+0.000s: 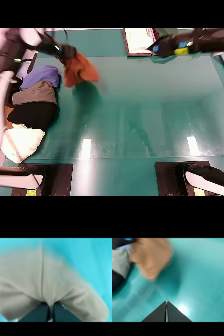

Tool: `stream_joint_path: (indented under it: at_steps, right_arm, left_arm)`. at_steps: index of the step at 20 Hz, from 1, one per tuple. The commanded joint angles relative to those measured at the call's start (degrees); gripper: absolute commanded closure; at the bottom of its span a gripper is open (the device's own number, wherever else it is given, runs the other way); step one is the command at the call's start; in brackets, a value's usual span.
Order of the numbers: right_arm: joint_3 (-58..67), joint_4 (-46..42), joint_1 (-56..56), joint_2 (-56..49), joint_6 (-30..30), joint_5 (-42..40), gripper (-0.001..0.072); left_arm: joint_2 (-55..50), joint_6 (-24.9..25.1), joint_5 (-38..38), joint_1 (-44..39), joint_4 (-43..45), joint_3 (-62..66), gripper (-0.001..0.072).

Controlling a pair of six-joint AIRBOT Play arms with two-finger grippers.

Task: Fold the shirts.

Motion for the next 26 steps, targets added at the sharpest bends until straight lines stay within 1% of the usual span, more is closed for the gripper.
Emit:
stream_joint_path:
  at_steps: [1,3,5,6,10,13,14,15,16,17,20,21,22,24,26]
  right_arm:
    - [7.6,-0.2,-3.8,2.1,1.9,1.8,0.0694]
    - [9.7,-0.2,-5.8,3.5,2.0,2.2,0.0694]
    - [9.9,-0.2,-7.6,5.0,2.3,2.3,0.0694]
    - [9.9,-0.2,-8.4,5.4,2.4,2.8,0.0694]
    - [9.9,-0.2,-10.1,6.0,2.8,5.0,0.0694]
    - [9.9,-0.4,-10.1,5.9,2.8,6.2,0.0694]
    - [9.9,-0.5,-10.1,5.9,2.8,6.5,0.0694]
    - [9.9,-0.5,-10.1,6.0,2.8,6.9,0.0694]
    - [9.9,-0.5,-10.1,6.0,2.8,7.3,0.0694]
    - [9.9,-0.4,-10.1,6.0,2.8,8.0,0.0694]
    - [9.9,-0.5,-10.1,6.0,2.8,9.6,0.0693]
    - [9.9,-0.5,-10.1,6.0,2.8,10.2,0.0694]
    - [9.9,-0.5,-10.1,6.0,2.8,10.4,0.0694]
    - [9.9,-0.5,-10.1,5.9,2.8,10.6,0.0694]
    - [9.9,-0.5,-10.1,5.8,2.8,10.7,0.0694]
  left_arm:
    - [13.5,2.8,-3.3,-2.8,0.4,2.4,0.0682]
    - [17.7,2.8,-7.5,-7.0,0.5,2.4,0.0681]
    - [18.2,2.8,-12.3,-12.5,0.5,2.2,0.0682]
    - [17.8,2.7,-13.5,-15.7,0.5,1.3,0.0682]
    - [13.3,2.7,-11.5,-27.5,0.4,-7.1,0.0681]
    - [6.3,2.7,-9.4,-32.5,0.3,-11.8,0.0678]
    - [4.0,2.7,-8.5,-32.7,0.3,-12.0,0.0576]
    - [2.4,2.6,-7.6,-32.3,0.8,-12.0,0.0277]
    - [1.6,1.5,-6.8,-31.4,2.2,-12.0,0.0179]
    - [1.6,0.7,-6.0,-29.8,3.4,-11.9,0.0178]
    - [1.5,0.1,-5.1,-21.3,3.9,-11.9,0.0177]
    - [0.7,-1.2,-5.1,-18.8,3.5,-12.0,0.0177]
    - [-0.7,-1.4,-5.1,-16.7,1.5,-12.0,0.0177]
    - [-4.3,-1.3,-5.1,-15.4,-3.5,-12.0,0.0177]
    - [-8.6,-1.1,-4.3,-15.8,-6.2,-12.0,0.0177]
